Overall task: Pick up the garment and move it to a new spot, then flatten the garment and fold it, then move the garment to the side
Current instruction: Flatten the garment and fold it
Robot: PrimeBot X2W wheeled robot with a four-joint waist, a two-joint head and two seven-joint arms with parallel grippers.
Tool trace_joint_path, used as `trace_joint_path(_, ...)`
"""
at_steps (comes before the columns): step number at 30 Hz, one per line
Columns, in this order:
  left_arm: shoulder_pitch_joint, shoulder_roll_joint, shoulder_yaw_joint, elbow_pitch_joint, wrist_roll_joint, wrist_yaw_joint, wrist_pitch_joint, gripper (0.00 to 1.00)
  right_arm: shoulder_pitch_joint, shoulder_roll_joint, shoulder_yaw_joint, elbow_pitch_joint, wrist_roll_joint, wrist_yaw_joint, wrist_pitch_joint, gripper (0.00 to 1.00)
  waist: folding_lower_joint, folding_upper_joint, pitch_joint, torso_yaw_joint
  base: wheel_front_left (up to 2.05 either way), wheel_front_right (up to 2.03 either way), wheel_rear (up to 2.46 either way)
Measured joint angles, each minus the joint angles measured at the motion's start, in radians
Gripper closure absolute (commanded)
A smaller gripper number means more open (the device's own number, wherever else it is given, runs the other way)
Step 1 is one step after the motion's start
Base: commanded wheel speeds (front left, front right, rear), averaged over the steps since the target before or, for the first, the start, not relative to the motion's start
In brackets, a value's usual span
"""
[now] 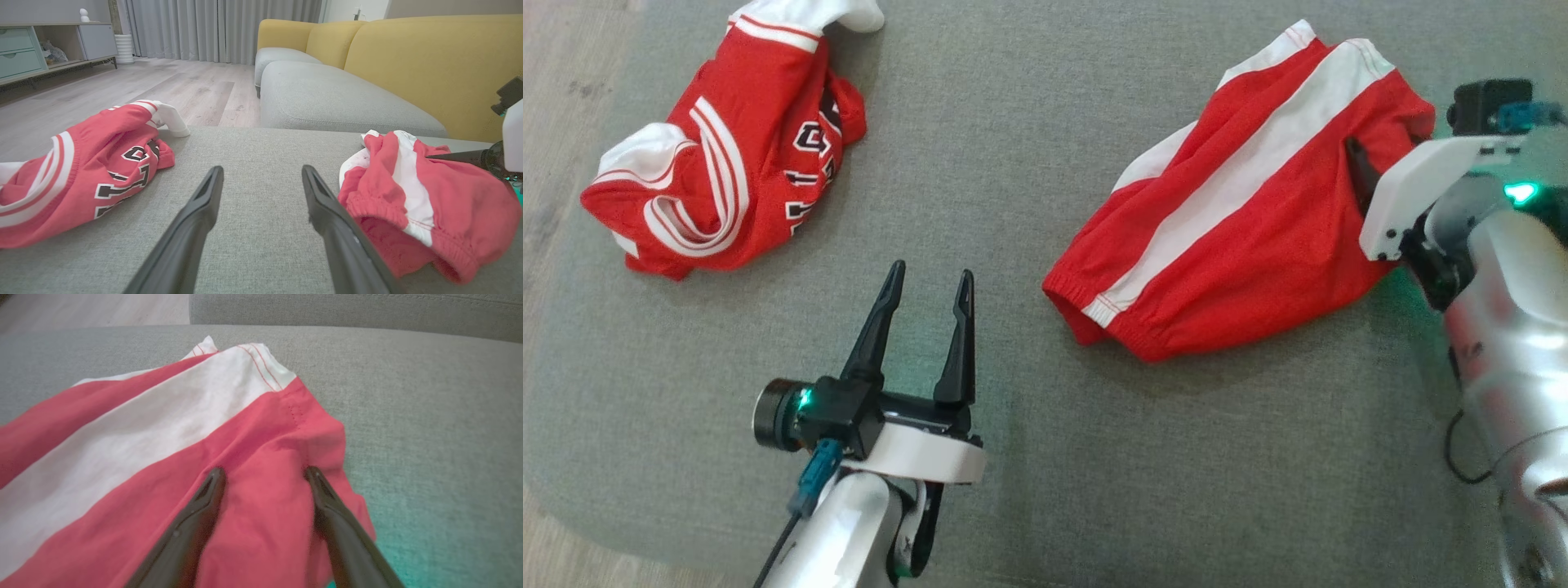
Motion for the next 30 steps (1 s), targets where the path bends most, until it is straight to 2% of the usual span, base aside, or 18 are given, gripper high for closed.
trace_joint_path(8,-0.008,-0.013,0.01,0.0,0.011,-0.013,0.0,0.0,-0.055,-0.04,0.112,0.056,0.037,0.0,0.023,0.0,-0.0001,0.0,0.011,0.014,0.0,0.0,0.0)
trace_joint_path(9,-0.01,-0.015,0.013,0.001,0.011,-0.016,0.0,0.0,-0.058,-0.041,0.126,0.06,0.048,0.0,0.03,0.11,-0.0001,0.0,0.012,0.015,0.0,0.0,0.0)
trace_joint_path(10,-0.012,-0.016,0.016,0.001,0.012,-0.016,0.0,0.0,-0.061,-0.042,0.134,0.063,0.061,0.0,0.036,0.58,-0.0001,0.0,0.013,0.015,0.0,0.0,0.0)
trace_joint_path(11,-0.015,-0.018,0.019,0.001,0.017,-0.017,0.0,0.0,-0.067,-0.044,0.142,0.066,0.077,0.0,0.044,1.0,-0.0001,0.0,0.014,0.015,0.0,0.0,0.0)
trace_joint_path(17,-0.017,-0.025,0.035,0.003,0.027,-0.018,0.0,0.0,-0.069,-0.052,0.204,0.054,0.194,0.0,0.05,1.0,0.0,0.0,0.008,-0.005,0.0,0.0,0.0)
trace_joint_path(22,-0.016,-0.029,0.048,0.008,0.033,-0.026,0.0,0.0,-0.025,-0.082,0.215,0.051,0.259,0.0,-0.005,1.0,0.0,0.0,-0.018,-0.029,0.0,0.0,0.0)
trace_joint_path(30,0.013,-0.03,0.071,0.011,0.044,-0.034,0.0,0.0,0.025,-0.129,0.122,0.079,0.316,0.0,-0.122,1.0,-0.0001,0.0,-0.073,-0.097,0.0,0.0,0.0)
